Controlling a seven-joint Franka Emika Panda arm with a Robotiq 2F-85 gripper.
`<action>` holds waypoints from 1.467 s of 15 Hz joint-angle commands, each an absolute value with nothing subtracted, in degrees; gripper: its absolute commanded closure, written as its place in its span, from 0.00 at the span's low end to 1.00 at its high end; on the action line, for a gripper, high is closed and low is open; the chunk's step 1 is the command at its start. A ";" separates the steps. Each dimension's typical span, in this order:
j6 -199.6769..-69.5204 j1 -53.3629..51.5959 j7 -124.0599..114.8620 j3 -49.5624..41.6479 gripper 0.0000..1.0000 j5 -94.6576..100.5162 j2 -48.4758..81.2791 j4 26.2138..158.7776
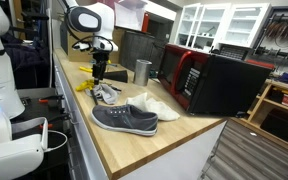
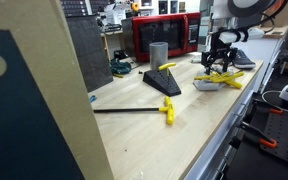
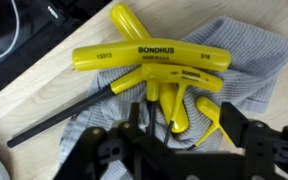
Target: Pick up one yellow and black object and put it in the silver cylindrical container
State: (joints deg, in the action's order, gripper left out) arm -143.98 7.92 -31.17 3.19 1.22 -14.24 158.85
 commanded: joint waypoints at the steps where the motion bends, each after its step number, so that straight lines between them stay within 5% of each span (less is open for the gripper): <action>1: -147.77 8.21 -34.55 4.19 0.48 3.97 -11.50 158.81; 6: -146.86 7.20 -34.16 4.03 0.84 3.50 -12.55 158.78; 9: -144.87 6.48 -33.16 4.07 0.86 2.80 -14.35 158.81; 10: -144.09 6.29 -33.01 4.14 0.51 2.78 -14.86 158.77; 11: -143.61 6.04 -32.76 4.19 0.38 2.73 -15.24 158.76; 15: -142.25 4.87 -32.41 4.88 0.09 2.55 -16.61 159.16; 16: -142.75 4.87 -32.82 5.11 0.52 3.05 -16.38 159.20; 18: -143.21 4.77 -33.24 5.60 0.49 3.57 -16.04 159.06; 22: -143.61 5.06 -33.56 6.21 0.80 4.25 -15.44 158.85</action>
State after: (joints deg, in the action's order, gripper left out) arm -144.33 4.84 -32.22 5.56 3.40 -14.81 158.81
